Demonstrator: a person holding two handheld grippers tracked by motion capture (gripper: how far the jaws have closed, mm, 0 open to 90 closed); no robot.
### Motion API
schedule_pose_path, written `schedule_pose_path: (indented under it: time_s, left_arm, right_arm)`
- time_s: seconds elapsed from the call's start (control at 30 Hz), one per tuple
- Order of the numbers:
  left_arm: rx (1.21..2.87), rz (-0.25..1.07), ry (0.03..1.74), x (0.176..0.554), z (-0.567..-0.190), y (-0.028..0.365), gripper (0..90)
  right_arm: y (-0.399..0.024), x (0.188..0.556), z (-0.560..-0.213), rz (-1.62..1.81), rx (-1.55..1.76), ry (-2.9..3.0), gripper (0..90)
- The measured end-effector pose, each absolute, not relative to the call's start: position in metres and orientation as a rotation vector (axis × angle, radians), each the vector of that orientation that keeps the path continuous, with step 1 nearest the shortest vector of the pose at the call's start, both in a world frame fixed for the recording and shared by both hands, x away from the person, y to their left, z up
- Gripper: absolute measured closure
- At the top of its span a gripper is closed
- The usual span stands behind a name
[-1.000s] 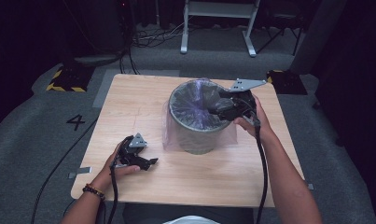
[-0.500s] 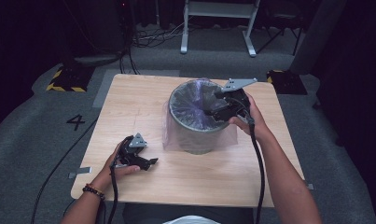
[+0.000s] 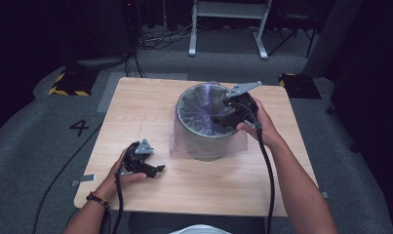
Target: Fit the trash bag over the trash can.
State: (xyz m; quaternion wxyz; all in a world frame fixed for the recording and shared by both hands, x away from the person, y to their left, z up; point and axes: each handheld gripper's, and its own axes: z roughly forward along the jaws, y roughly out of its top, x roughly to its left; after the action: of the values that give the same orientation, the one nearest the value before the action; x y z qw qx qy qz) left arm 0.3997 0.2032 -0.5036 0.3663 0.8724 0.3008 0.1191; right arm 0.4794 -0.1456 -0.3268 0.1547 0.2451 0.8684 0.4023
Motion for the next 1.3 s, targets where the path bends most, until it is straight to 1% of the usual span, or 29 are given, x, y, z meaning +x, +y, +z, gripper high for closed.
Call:
schedule_pose_path:
  time_s: [0.47, 1.3]
  left_arm:
    - [2.241, 0.306, 0.774, 0.4, -0.504, 0.203, 14.2]
    - [2.242, 0.306, 0.773, 0.4, -0.504, 0.203, 14.2]
  right_arm:
    - [-0.137, 0.482, -0.329, 1.051, 0.708, 2.561, 21.1]
    - [-0.122, 0.49, -0.33, 0.765, 0.697, 2.697, 22.8]
